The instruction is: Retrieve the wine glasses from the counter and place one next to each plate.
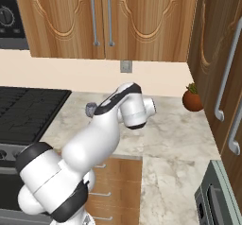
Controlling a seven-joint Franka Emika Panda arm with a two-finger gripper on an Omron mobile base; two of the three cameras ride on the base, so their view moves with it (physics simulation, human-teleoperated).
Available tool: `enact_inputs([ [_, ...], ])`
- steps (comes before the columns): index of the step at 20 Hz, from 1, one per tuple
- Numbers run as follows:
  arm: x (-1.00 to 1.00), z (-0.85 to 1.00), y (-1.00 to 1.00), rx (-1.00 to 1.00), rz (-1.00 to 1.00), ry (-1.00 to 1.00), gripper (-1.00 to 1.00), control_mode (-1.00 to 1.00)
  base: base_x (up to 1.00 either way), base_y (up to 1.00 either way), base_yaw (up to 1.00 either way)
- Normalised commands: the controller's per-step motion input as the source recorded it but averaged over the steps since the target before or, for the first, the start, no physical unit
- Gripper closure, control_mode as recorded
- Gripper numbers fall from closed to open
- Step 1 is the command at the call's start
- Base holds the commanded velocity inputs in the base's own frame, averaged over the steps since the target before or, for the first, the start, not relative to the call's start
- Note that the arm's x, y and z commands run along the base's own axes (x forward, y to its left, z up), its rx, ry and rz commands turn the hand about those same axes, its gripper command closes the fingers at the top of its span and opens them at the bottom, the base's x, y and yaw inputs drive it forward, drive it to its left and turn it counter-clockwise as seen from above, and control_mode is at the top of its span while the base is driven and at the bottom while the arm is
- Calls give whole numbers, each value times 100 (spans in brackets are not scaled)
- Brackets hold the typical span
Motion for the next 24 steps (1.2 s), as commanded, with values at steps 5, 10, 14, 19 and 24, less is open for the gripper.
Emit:
enact_inputs([
  [5, 2, -7, 10, 0, 0, 2, -100, -100, 0, 0, 0],
  [10, 0, -2, 1, 0, 0, 0, -100, -100, 0, 0, 0],
  [14, 0, -7, 0, 0, 0, 0, -100, -100, 0, 0, 0],
  [19, 0, -17, 1, 0, 0, 0, -100, -100, 0, 0, 0],
  [24, 0, -17, 7, 0, 0, 0, -100, -100, 0, 0, 0],
])
